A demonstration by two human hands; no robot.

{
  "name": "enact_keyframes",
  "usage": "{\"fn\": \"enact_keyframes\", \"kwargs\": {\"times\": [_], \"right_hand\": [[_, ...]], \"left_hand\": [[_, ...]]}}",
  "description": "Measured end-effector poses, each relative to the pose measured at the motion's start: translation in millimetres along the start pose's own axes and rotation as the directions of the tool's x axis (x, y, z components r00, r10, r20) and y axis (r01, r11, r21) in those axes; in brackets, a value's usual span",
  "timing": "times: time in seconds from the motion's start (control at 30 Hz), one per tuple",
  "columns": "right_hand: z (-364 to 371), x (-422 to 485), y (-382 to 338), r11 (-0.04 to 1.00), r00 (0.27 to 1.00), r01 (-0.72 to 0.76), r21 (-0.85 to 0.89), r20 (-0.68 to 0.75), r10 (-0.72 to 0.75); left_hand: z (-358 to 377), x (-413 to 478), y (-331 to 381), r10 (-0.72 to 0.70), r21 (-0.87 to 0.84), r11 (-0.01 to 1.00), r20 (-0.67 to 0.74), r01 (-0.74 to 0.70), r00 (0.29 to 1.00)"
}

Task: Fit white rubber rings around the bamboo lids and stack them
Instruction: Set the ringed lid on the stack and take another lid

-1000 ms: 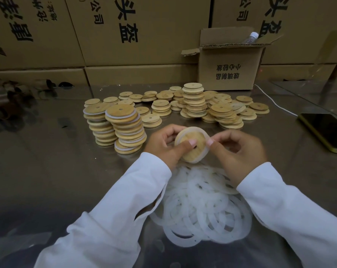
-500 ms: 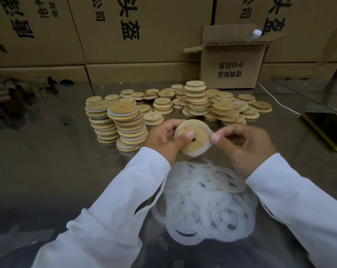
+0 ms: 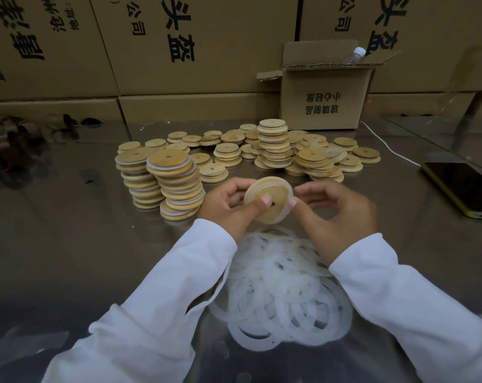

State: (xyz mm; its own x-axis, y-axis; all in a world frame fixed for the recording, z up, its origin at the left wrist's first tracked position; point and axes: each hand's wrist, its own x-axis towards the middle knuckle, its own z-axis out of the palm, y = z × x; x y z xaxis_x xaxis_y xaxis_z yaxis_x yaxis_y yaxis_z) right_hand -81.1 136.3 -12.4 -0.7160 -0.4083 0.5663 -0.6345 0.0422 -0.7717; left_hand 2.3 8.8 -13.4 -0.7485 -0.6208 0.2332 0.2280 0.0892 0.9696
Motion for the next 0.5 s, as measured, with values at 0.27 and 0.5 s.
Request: {"fn": "enact_keyframes", "kwargs": {"times": [0.27,0.5], "right_hand": [[-1.3,0.6,-2.8,0.97,0.981,0.179,-0.164,-0.047,-0.189],[-3.8,2.6,-2.5,0.996,0.999,0.041,-0.084,-0.013,-0.042]], "left_hand": [[2.0,1.2,-1.5,-0.074,-0.142,0.987,0.03,0.078,0.997],[3.8,-0.3,-1.5,-0.091,-0.138,0.985,0.069,0.1,0.993]]}}
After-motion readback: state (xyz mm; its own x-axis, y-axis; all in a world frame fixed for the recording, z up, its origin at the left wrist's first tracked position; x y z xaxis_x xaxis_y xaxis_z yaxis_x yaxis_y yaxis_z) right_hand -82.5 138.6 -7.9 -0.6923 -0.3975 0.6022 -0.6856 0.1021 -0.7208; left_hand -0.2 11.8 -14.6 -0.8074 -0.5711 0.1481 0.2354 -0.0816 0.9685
